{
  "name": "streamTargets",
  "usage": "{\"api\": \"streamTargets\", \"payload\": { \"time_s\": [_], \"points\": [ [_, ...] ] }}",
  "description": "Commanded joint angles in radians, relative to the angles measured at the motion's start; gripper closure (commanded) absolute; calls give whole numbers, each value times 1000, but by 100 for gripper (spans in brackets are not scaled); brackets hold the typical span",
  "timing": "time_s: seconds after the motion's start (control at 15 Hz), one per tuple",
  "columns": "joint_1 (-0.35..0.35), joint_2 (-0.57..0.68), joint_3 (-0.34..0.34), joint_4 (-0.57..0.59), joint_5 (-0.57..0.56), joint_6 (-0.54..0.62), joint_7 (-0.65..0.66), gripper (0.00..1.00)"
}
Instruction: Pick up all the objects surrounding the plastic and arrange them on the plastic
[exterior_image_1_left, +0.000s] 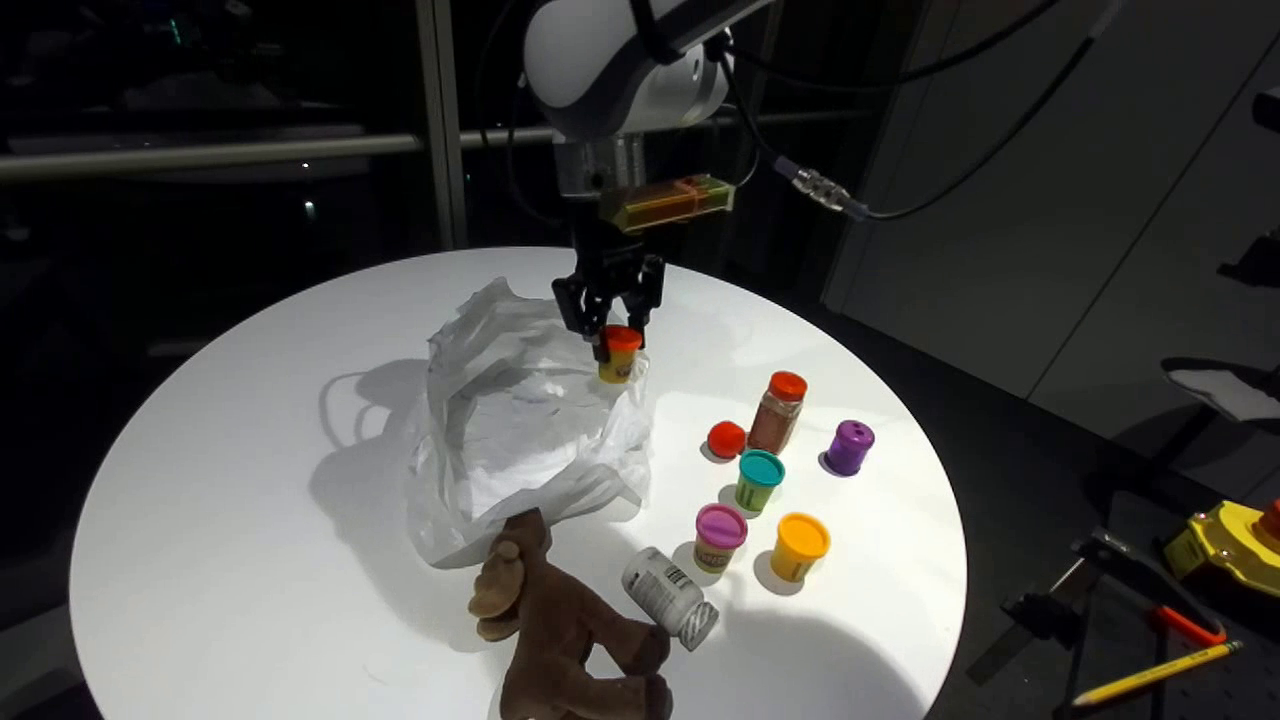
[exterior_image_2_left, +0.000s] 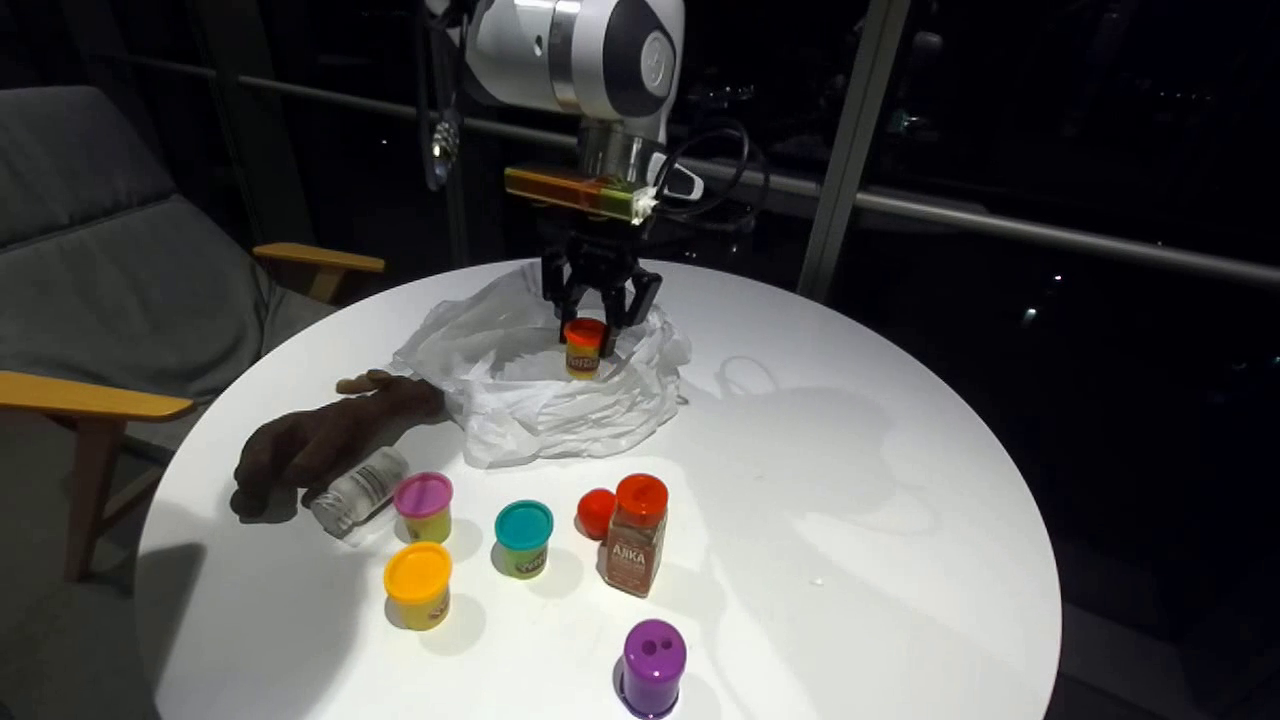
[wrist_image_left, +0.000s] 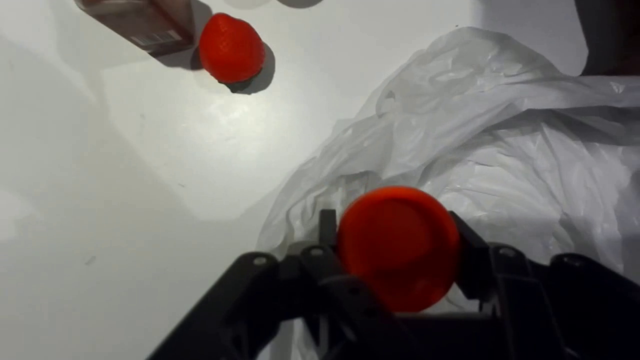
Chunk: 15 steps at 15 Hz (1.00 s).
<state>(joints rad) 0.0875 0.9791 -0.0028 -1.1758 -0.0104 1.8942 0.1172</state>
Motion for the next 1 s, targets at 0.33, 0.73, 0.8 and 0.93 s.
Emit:
{"api": "streamTargets", "payload": {
  "time_s": [0.33, 0.73, 0.8, 0.93],
  "points": [
    [14, 225, -19, 274, -32, 42, -16, 72],
    [12, 279, -35, 278, -58, 27, -20, 72],
    [7, 282, -33, 269, -56, 30, -23, 72],
    [1, 270, -31, 244, -46, 48, -18, 72]
  ]
}}
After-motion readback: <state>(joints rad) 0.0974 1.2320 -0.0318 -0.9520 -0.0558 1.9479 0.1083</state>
